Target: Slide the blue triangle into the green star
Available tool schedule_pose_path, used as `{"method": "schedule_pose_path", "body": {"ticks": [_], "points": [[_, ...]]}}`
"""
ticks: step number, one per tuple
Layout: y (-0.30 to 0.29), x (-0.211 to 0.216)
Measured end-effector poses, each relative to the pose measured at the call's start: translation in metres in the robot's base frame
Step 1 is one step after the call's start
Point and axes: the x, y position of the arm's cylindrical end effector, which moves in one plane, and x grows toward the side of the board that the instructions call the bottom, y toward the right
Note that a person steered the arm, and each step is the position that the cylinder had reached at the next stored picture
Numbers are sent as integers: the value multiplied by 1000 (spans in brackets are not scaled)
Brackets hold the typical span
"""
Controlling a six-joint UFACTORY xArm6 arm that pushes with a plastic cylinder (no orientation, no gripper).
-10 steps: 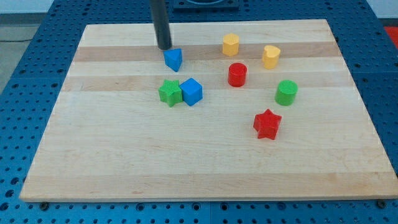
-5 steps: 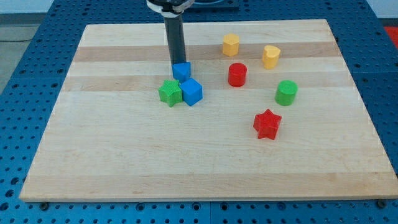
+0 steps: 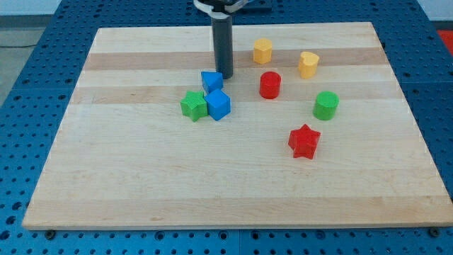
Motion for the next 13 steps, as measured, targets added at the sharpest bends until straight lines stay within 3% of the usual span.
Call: {"method": "schedule_pose_path", "body": {"ticks": [6,9,13], "points": [[-35,12],[-80,20],[-80,35]]}}
